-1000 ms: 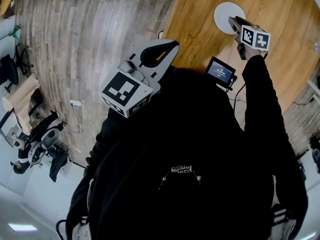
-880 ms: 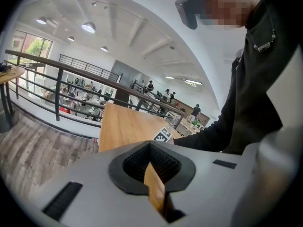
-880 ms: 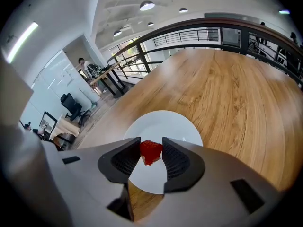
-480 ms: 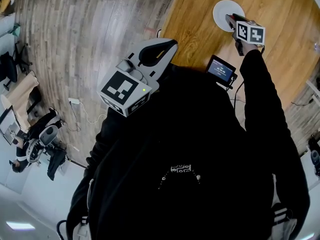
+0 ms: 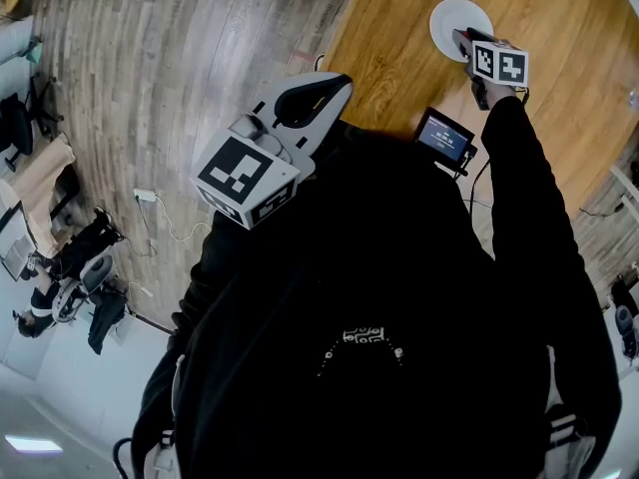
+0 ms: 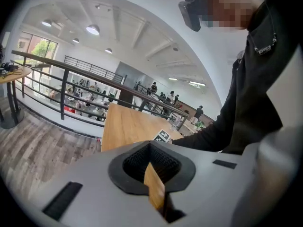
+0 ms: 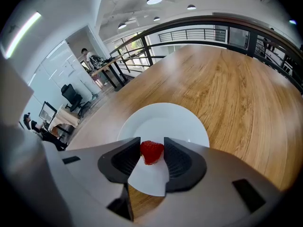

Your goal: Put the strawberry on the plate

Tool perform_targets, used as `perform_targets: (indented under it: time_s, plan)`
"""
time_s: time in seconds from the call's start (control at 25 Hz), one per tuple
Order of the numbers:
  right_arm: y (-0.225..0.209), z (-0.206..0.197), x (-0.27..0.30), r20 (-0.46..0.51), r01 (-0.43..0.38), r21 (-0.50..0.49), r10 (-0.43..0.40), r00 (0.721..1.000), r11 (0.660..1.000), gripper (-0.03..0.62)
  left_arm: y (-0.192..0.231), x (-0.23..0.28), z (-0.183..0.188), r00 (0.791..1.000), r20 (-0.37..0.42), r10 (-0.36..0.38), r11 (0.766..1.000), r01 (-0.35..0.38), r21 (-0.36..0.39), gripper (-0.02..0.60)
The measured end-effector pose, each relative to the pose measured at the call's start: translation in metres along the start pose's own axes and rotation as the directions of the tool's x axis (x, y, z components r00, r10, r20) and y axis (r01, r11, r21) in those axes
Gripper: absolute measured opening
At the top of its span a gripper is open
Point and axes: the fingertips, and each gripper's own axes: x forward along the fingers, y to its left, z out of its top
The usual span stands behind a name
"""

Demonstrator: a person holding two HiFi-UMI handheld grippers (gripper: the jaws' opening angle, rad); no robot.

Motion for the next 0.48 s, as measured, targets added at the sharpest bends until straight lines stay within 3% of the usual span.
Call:
perform_targets:
  time_s: [0.48]
  plan:
    - [0.018,0.006,-0.002,0.049,-0.081,0.000,0.081,0.996,0.997,0.264,-0.008,0.000,-0.006,1.000,-0.019,-0.021,1.000,0.021,-0.007,-0.005]
